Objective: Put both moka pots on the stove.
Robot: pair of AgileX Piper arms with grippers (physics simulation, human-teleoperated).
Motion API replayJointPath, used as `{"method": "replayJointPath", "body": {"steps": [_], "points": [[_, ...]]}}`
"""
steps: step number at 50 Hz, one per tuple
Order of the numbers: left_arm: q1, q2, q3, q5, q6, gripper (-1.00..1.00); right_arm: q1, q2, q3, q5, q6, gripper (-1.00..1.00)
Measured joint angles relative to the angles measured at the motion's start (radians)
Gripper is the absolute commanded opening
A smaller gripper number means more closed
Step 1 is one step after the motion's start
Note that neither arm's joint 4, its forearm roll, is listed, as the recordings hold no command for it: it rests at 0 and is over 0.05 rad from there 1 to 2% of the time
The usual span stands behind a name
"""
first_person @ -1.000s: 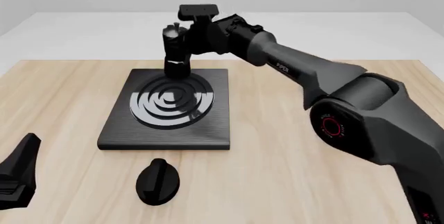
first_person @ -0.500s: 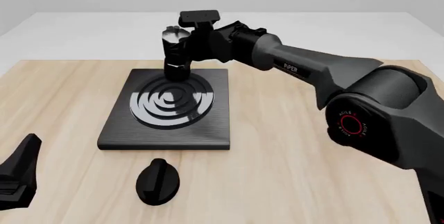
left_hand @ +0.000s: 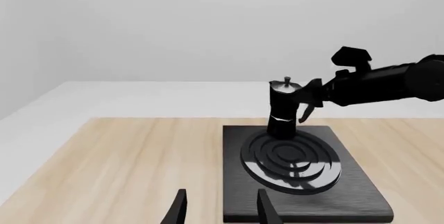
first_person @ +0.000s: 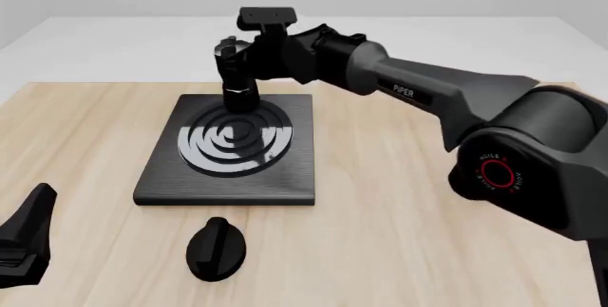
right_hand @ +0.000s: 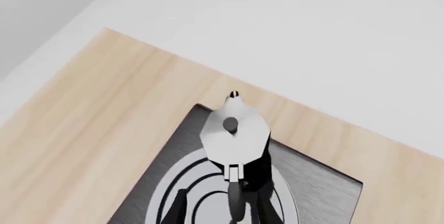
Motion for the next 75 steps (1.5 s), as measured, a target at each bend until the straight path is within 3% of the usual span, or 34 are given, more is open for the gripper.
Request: {"method": "replayJointPath", "body": {"steps": [18, 32, 53, 75], "points": [[0.0, 0.0, 0.0, 0.0, 0.0, 1.0, 0.0, -0.069, 0.068, -0.02, 0.005, 1.0], [0.0, 0.0, 0.0, 0.0, 0.0, 1.0, 0.002, -0.208, 0.235, -0.071, 0.012, 1.0], [0.0, 0.0, 0.0, 0.0, 0.0, 1.0, 0.001, -0.566, 0.578, -0.158, 0.006, 1.0], [0.0, 0.0, 0.0, 0.0, 0.0, 1.0, -0.173, -1.02, 0.902, -0.173, -0.096, 1.0]]}}
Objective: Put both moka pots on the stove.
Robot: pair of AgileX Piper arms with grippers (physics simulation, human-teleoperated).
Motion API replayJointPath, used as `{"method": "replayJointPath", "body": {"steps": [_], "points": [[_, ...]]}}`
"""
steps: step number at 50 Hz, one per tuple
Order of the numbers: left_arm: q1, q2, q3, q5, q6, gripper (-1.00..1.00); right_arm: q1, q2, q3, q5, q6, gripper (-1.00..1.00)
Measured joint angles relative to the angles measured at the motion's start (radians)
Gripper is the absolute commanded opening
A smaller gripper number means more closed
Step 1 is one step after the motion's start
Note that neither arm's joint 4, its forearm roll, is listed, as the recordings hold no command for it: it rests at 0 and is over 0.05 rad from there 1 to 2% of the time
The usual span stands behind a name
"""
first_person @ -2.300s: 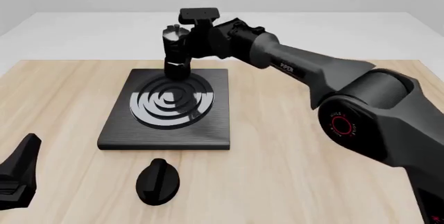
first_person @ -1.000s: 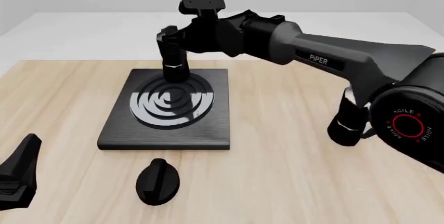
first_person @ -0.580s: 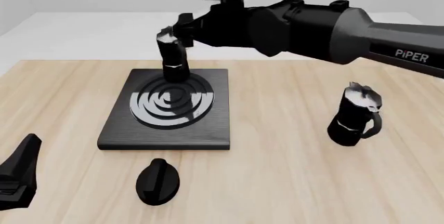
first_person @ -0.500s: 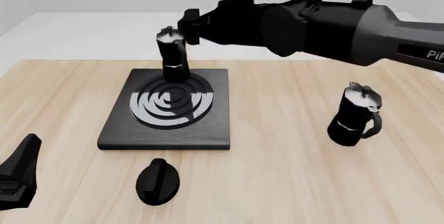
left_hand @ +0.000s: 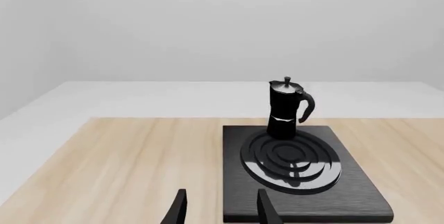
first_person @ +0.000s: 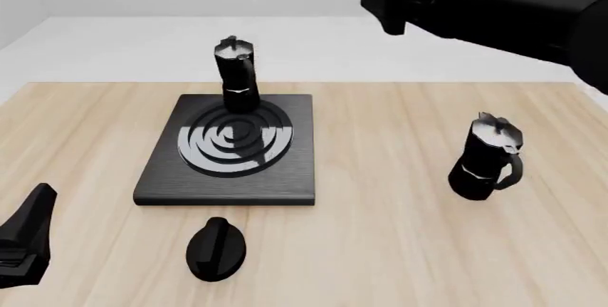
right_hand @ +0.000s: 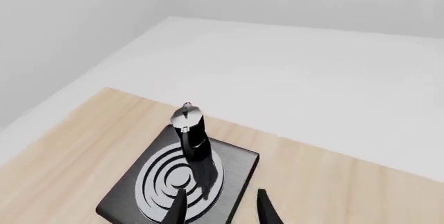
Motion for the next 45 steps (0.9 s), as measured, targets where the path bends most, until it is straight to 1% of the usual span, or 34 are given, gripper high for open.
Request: {"method": "replayJointPath", "body": {"steps": [3, 9, 24, 29, 37, 45], "points": [[0.0, 0.0, 0.0, 0.0, 0.0, 1.0, -0.035, -0.061, 0.039, 0.009, -0.017, 1.0], [0.0, 0.0, 0.0, 0.0, 0.0, 1.0, -0.108, -0.188, 0.117, 0.038, -0.026, 1.0], [0.0, 0.0, 0.0, 0.0, 0.0, 1.0, -0.271, -0.47, 0.301, 0.14, 0.0, 1.0], [0.0, 0.0, 0.0, 0.0, 0.0, 1.0, -0.306, -0.535, 0.352, 0.168, 0.014, 1.0], [0.0, 0.0, 0.0, 0.0, 0.0, 1.0, -0.356, -0.616, 0.427, 0.206, 0.011, 1.0], [0.0, 0.0, 0.0, 0.0, 0.0, 1.0, -0.397, -0.682, 0.477, 0.242, 0.015, 1.0]]}}
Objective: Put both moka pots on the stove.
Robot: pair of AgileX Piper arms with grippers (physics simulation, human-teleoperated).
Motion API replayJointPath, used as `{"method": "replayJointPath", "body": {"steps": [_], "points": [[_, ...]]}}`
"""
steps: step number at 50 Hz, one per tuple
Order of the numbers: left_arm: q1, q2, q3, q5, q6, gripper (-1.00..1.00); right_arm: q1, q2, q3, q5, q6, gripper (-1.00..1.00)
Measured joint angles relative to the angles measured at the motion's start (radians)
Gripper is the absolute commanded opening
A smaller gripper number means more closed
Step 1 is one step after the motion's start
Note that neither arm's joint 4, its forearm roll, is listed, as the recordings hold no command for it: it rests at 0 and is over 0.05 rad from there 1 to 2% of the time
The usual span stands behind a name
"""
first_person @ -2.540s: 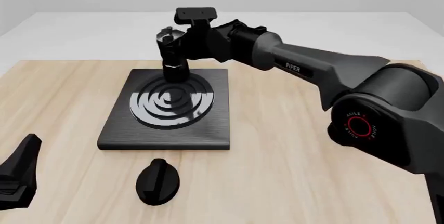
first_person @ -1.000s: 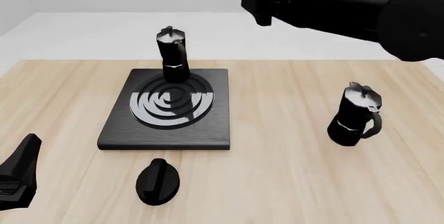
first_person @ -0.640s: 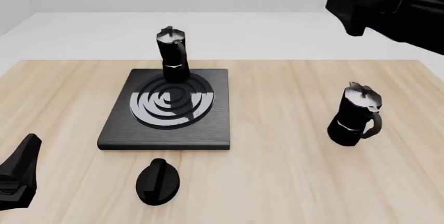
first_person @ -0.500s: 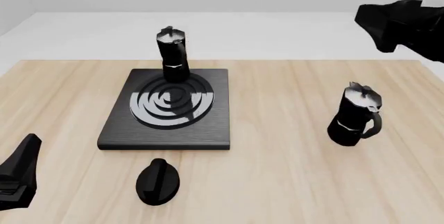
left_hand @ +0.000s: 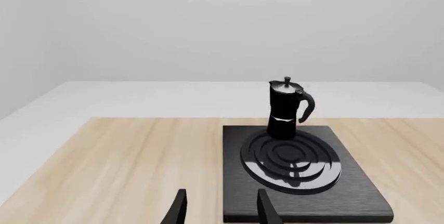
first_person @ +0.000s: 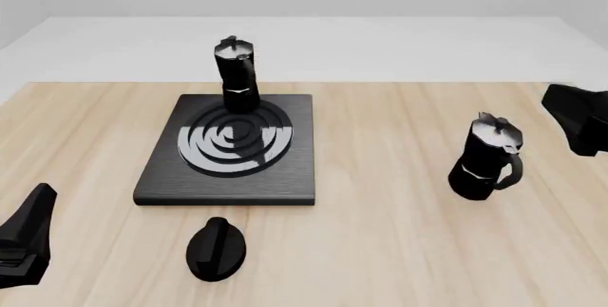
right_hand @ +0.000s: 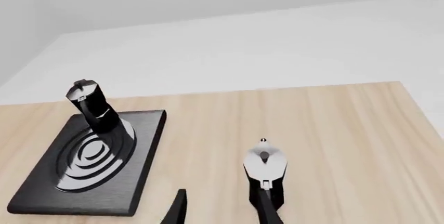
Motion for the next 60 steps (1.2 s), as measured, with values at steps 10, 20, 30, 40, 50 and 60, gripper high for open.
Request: {"method": "replayJointPath", "body": {"steps": [10, 20, 30, 40, 50, 60], "points": [[0.0, 0.0, 0.0, 0.0, 0.0, 1.0, -0.032, -0.05, 0.047, 0.023, 0.017, 1.0], [0.0, 0.0, 0.0, 0.0, 0.0, 1.0, -0.048, -0.069, 0.102, 0.017, 0.042, 1.0], [0.0, 0.0, 0.0, 0.0, 0.0, 1.0, -0.066, -0.074, 0.136, 0.013, 0.044, 1.0], [0.0, 0.0, 0.0, 0.0, 0.0, 1.0, -0.096, -0.057, 0.155, -0.01, 0.028, 1.0], [0.0, 0.0, 0.0, 0.0, 0.0, 1.0, -0.116, -0.013, 0.202, -0.068, 0.026, 1.0], [0.0, 0.0, 0.0, 0.0, 0.0, 1.0, -0.131, 0.032, 0.23, -0.117, 0.022, 1.0]]}}
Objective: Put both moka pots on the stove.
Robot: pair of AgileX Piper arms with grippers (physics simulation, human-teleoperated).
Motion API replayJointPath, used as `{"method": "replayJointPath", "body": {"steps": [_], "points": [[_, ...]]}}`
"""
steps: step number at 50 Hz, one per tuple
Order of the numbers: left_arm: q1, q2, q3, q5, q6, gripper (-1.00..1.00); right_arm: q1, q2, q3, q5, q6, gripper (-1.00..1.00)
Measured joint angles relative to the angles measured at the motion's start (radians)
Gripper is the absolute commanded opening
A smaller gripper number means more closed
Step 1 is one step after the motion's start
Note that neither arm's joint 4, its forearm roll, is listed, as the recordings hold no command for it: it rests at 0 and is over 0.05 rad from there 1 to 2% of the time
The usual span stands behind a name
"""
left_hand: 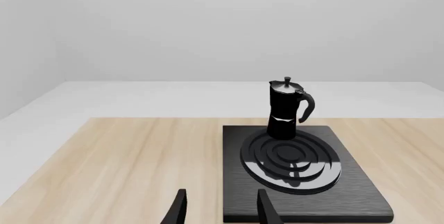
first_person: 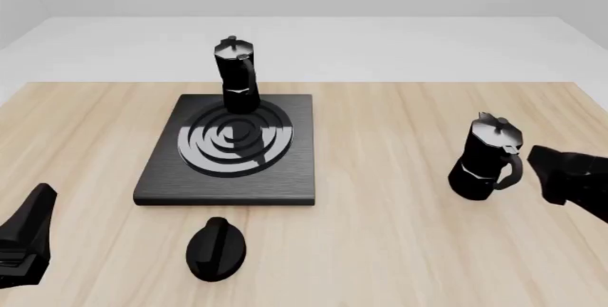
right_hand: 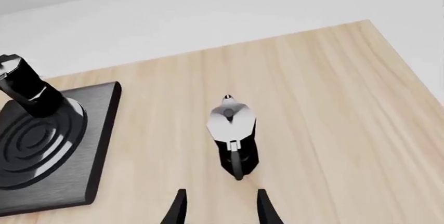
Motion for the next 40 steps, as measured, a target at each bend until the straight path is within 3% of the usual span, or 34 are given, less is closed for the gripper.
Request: {"method": "replayJointPath", "body": {"steps": [40], "points": [[0.0, 0.0, 0.0, 0.0, 0.0, 1.0, 0.002, 0.253, 0.023, -0.217, -0.017, 1.0]]}}
